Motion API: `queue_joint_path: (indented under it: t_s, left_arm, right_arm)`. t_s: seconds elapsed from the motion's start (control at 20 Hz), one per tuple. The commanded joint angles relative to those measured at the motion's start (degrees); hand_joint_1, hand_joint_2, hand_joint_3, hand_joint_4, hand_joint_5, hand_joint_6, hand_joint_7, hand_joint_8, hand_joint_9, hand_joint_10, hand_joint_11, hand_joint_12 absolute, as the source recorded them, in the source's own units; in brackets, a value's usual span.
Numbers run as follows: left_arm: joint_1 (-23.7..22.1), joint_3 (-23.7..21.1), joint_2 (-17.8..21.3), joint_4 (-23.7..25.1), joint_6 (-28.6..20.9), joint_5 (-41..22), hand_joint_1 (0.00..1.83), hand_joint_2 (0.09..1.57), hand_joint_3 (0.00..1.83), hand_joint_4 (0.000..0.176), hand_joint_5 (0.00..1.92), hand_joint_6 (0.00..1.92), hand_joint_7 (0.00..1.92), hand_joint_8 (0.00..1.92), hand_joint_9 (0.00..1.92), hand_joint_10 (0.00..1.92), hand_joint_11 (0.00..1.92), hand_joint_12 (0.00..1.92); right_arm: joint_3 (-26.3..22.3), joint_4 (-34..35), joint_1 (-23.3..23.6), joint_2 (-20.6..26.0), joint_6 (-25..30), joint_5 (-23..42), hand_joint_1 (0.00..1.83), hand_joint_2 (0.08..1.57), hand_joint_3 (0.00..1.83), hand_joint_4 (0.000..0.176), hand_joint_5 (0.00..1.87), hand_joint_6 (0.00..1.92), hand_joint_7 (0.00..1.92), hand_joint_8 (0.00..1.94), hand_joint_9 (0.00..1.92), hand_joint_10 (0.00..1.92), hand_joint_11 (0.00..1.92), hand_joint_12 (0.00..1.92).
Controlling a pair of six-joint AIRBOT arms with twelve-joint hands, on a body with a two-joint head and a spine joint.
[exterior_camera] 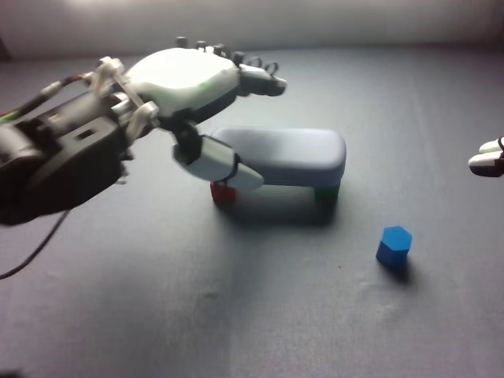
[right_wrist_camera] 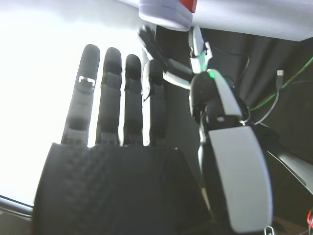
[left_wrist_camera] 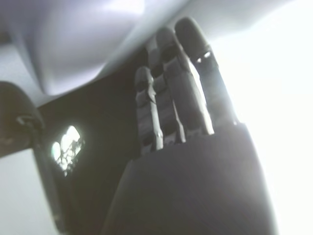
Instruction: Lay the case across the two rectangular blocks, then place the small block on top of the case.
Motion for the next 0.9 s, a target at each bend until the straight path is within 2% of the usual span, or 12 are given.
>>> queue_joint_path:
  t_s: [0.0,0.05,0.1,0.15,0.2,0.25,0.3,0.35,0.4,0.5,0.6,0.85]
  left_arm:
    - [-0.12,-1.51,1.43,-0.8,1.7,-12.05,0.83,0.9,0.0,0.061,0.4,0.0,0.41,0.0,0.41,0.0,0.0,1.11]
    - [0.64,-3.49,3.11,-1.0,2.45,-14.99,0.73,0.9,0.0,0.095,0.39,0.0,0.37,0.0,0.34,0.0,0.0,0.97]
    - [2.01,-5.95,5.49,-1.1,2.45,-19.23,0.68,0.9,0.0,0.102,0.36,0.0,0.32,0.0,0.26,0.0,0.0,0.77]
    - [2.81,-7.13,6.68,-1.25,2.45,-21.35,0.7,0.91,0.0,0.074,0.36,0.0,0.31,0.0,0.25,0.0,0.0,0.7]
    - [4.01,-8.59,8.16,-1.65,2.42,-24.08,0.7,0.91,0.0,0.074,0.36,0.0,0.31,0.0,0.25,0.0,0.0,0.7]
    - [5.54,-10.07,9.67,-2.37,2.23,-27.21,0.75,0.93,0.0,0.013,0.36,0.0,0.31,0.0,0.27,0.01,0.0,0.77]
    - [7.77,-11.69,11.32,-3.32,1.63,-31.13,0.78,0.92,0.0,0.002,0.37,0.0,0.33,0.0,0.29,0.01,0.0,0.83]
    - [9.39,-12.79,12.36,-3.93,1.18,-33.92,0.78,0.91,0.0,0.0,0.39,0.0,0.37,0.0,0.34,0.01,0.02,0.98]
    - [10.69,-13.78,13.29,-4.41,1.02,-35.95,0.75,0.9,0.0,0.0,0.4,0.0,0.39,0.0,0.37,0.02,0.05,1.02]
    - [13.8,-16.24,15.7,-5.54,1.01,-40.84,0.75,0.9,0.0,0.0,0.4,0.0,0.4,0.0,0.39,0.01,0.06,1.08]
    - [16.62,-18.21,17.52,-6.29,1.01,-44.32,0.81,0.89,0.0,0.0,0.41,0.01,0.42,0.01,0.41,0.02,0.05,1.09]
    - [18.99,-19.0,18.0,-7.56,-0.09,-47.23,0.86,0.89,0.0,0.0,0.41,0.0,0.42,0.0,0.42,0.01,0.01,1.12]
  right_arm:
    - [0.28,1.3,0.93,0.13,0.4,6.53,0.68,1.28,0.0,0.0,0.51,0.0,0.48,0.0,0.5,0.01,0.17,0.89]
    - [0.3,0.88,1.2,0.14,0.4,6.27,0.66,1.28,0.0,0.0,0.51,0.0,0.48,0.0,0.51,0.01,0.18,0.9]
    - [0.33,-0.25,2.0,0.14,0.4,5.39,0.75,1.26,0.0,0.0,0.48,0.0,0.43,0.0,0.45,0.0,0.07,0.99]
    - [0.36,-1.2,2.76,0.13,0.4,4.66,0.78,1.25,0.0,0.0,0.46,0.0,0.4,0.0,0.4,0.0,0.01,1.01]
    - [0.41,-2.44,3.88,0.03,0.4,3.51,0.78,1.25,0.0,0.0,0.46,0.0,0.4,0.0,0.4,0.0,0.01,1.01]
    - [0.59,-4.04,5.18,-0.27,0.45,2.17,0.85,1.17,0.0,0.0,0.48,0.0,0.42,0.0,0.42,0.01,0.0,1.08]
    - [1.16,-6.03,6.92,-1.04,0.98,0.25,0.85,1.15,0.0,0.0,0.48,0.0,0.42,0.0,0.41,0.0,0.0,1.09]
    - [1.9,-7.87,8.35,-1.86,1.99,-1.35,0.88,1.12,0.0,0.0,0.5,0.0,0.44,0.0,0.43,0.01,0.0,1.16]
    - [2.55,-9.51,9.79,-2.71,2.93,-2.74,0.89,1.09,0.0,0.007,0.52,0.01,0.46,0.01,0.46,0.02,0.04,1.19]
    - [4.14,-13.77,13.01,-4.94,4.83,-6.46,0.88,1.04,0.0,0.001,0.53,0.0,0.48,0.0,0.52,0.01,0.14,1.18]
    - [5.27,-16.95,15.4,-7.0,6.12,-9.25,0.91,1.01,0.0,0.019,0.56,0.01,0.49,0.01,0.54,0.01,0.17,1.18]
    - [6.86,-20.75,18.2,-9.78,7.44,-12.65,0.95,1.0,0.0,0.003,0.54,0.0,0.51,0.0,0.53,0.01,0.19,0.99]
